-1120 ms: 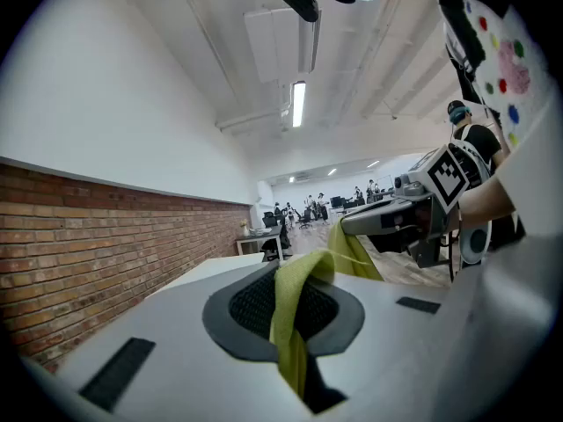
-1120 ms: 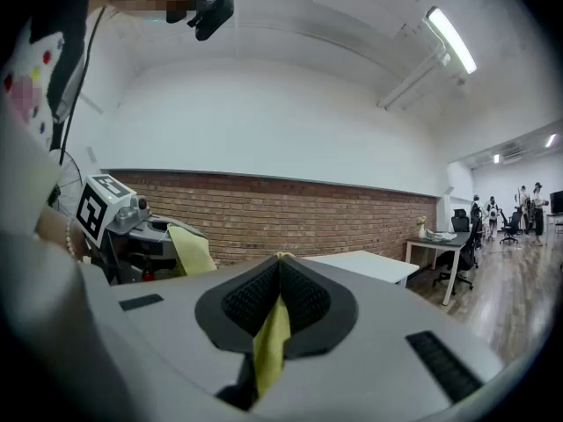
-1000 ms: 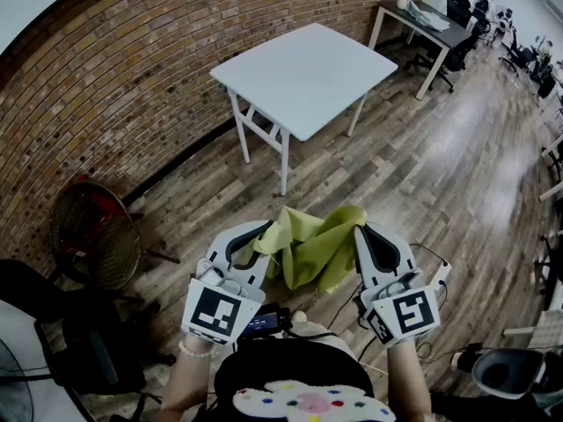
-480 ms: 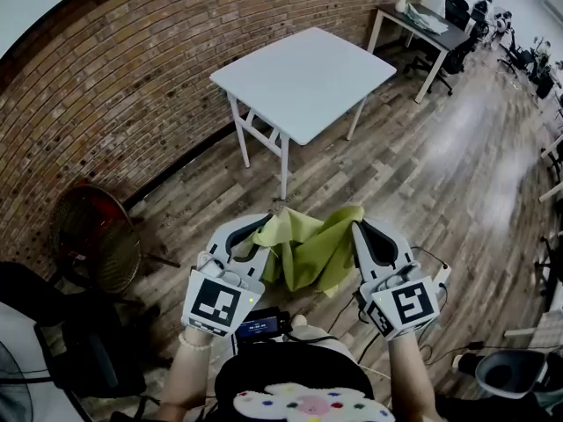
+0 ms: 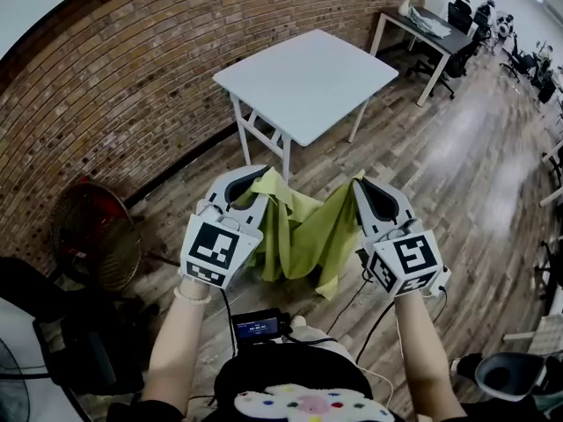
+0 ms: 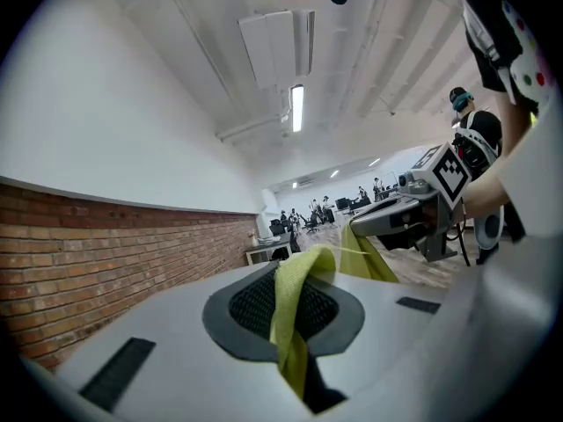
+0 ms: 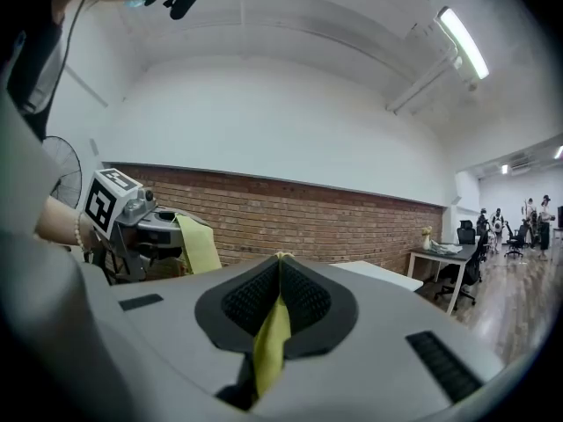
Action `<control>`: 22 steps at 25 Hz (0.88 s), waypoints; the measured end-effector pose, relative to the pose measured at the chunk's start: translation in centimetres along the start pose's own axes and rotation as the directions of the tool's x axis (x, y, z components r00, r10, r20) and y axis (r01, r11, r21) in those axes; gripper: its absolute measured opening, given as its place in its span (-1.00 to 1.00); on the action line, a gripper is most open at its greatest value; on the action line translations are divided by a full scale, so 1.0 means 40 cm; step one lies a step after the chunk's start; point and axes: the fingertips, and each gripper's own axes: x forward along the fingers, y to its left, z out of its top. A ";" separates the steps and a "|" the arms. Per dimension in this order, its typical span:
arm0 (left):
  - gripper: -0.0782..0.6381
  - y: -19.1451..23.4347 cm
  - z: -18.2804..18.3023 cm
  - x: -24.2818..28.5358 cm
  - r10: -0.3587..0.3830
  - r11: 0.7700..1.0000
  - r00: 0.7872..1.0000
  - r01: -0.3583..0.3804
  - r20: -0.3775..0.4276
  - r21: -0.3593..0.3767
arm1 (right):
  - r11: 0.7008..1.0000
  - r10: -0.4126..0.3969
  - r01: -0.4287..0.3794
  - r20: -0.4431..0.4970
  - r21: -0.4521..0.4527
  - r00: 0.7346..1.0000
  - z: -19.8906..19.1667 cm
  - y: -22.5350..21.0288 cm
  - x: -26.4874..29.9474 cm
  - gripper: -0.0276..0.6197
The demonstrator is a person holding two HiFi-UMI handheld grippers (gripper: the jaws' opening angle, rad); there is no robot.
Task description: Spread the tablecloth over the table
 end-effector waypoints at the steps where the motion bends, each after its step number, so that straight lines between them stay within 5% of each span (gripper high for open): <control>1: -0.74 0.010 0.006 0.011 0.003 1.000 1.000 -0.003 0.002 0.011 | 1.000 -0.007 0.007 0.004 0.008 1.000 0.006 -0.009 0.012 -0.81; 22: -0.74 0.137 0.202 0.099 0.134 0.990 0.982 -0.139 0.136 0.029 | 0.995 0.084 -0.073 0.173 -0.065 0.981 0.245 -0.089 0.128 -0.81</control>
